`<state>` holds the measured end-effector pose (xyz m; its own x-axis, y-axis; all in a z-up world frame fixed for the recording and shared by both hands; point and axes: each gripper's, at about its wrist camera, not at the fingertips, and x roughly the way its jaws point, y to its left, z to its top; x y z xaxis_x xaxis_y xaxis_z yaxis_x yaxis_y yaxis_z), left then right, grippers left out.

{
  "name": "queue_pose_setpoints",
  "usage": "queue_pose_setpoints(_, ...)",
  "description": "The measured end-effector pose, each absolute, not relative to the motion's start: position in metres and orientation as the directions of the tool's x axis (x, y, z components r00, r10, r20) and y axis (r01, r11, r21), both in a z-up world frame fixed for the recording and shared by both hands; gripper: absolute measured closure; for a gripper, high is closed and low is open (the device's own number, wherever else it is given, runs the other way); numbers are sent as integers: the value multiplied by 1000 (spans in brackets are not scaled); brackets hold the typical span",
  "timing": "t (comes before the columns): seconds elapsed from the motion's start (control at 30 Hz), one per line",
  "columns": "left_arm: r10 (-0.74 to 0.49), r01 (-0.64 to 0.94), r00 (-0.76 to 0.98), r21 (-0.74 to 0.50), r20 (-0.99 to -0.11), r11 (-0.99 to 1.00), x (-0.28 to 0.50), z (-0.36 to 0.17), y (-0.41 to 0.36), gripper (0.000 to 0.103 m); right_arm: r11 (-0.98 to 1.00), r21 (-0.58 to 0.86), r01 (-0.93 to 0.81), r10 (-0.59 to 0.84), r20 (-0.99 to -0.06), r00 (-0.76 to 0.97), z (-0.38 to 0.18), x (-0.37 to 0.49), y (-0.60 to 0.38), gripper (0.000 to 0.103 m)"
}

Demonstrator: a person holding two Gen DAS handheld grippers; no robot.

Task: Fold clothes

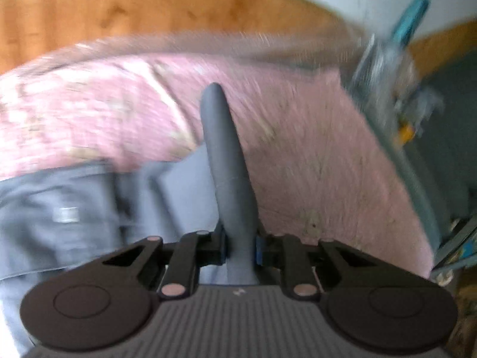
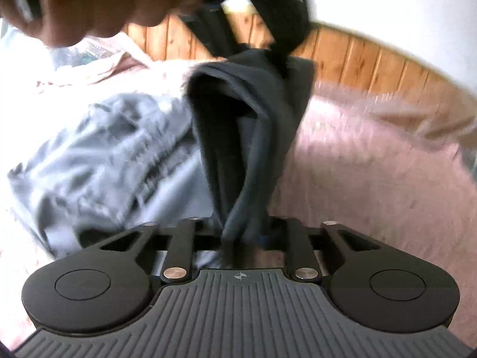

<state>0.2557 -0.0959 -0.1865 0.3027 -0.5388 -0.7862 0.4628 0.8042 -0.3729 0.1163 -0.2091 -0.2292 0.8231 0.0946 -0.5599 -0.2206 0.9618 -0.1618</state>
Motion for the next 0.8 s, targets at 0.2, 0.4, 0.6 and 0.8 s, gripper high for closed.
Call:
queue_pose_setpoints(0.2, -628, 338, 361, -531, -690, 777, 259, -203, 94, 87, 844, -375, -384, 137, -542, 829, -181, 102, -76, 91)
queue_pose_setpoints(0.4, -674, 205, 339, -648, -656, 734, 261, -291, 166, 87, 683, -521, -512, 75, -647, 759, -228, 111, 20, 91)
queue_pose_setpoints(0.6, -713, 148, 343, -715, -611, 684, 261, -319, 196, 83, 602, -570, -559, 34, -681, 732, -233, 108, 54, 91)
queue_pose_setpoints(0.8, -704, 184, 290, -684, -649, 706, 255, -333, 202, 72, 602, -518, -608, 7, -758, 652, -255, 102, 61, 80)
